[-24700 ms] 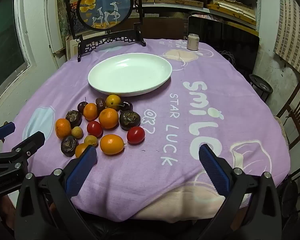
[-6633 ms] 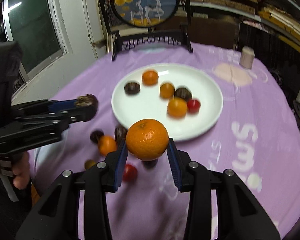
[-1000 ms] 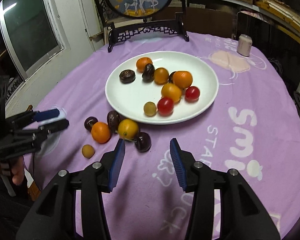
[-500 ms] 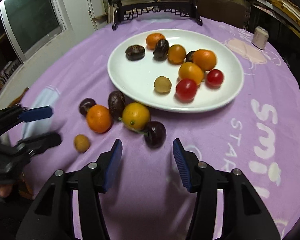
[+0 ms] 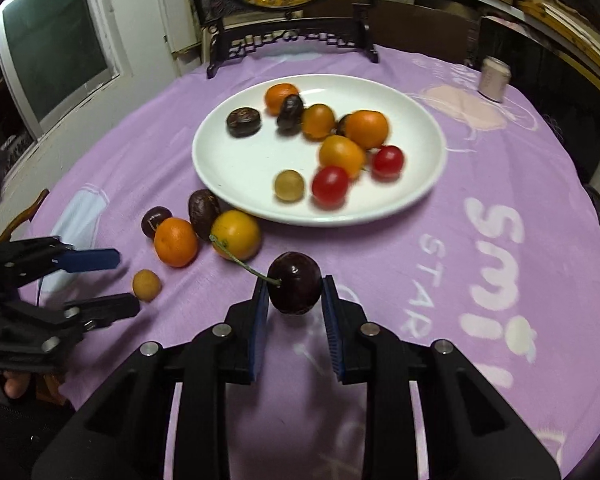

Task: Organize fruits
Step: 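Grasp a dark red cherry with the right tool while the left tool grasps a yellow fruit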

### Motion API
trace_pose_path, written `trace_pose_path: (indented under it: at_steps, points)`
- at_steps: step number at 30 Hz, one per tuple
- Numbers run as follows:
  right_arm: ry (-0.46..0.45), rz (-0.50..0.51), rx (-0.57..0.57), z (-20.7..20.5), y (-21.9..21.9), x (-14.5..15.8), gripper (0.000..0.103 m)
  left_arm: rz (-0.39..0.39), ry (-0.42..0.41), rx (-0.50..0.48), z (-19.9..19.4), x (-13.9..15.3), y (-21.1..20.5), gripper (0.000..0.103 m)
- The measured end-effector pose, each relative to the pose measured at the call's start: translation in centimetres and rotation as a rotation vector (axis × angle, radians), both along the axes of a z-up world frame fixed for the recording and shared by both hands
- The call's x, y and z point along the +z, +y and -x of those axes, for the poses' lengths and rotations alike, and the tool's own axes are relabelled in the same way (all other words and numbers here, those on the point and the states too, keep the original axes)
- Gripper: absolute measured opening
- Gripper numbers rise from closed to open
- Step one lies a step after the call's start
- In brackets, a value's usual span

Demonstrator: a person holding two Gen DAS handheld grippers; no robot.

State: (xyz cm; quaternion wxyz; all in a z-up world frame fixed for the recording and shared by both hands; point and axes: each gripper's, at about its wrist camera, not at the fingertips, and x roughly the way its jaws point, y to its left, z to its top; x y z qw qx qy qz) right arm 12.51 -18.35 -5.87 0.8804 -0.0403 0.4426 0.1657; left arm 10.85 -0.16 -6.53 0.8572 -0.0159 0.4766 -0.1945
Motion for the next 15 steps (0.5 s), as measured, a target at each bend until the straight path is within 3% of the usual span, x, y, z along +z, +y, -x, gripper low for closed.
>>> trace_pose_path:
  at_steps: [1, 3, 6, 8, 15]
  points:
    - [0.001, -0.003, -0.008, 0.2, -0.4, 0.0, 0.027, -0.003, 0.020, -0.004, -0.3, -0.5, -0.3, 0.046]
    - [0.006, -0.011, -0.020, 0.6, -1.1, -0.1, 0.027, -0.010, 0.038, 0.000, -0.8, -1.1, -0.6, 0.042]
    - [0.011, -0.023, -0.022, 1.1, -1.5, -0.2, 0.027, -0.031, 0.015, 0.010, -1.1, -1.2, -1.0, 0.036]
    - [0.013, -0.035, -0.020, 1.3, -1.7, -0.2, 0.027, -0.052, 0.006, 0.014, -1.0, -1.2, -1.4, 0.025]
    - [-0.003, -0.057, -0.031, 1.8, -2.3, 0.2, 0.027, -0.068, -0.067, 0.032, 0.2, 1.4, -0.8, 0.025]
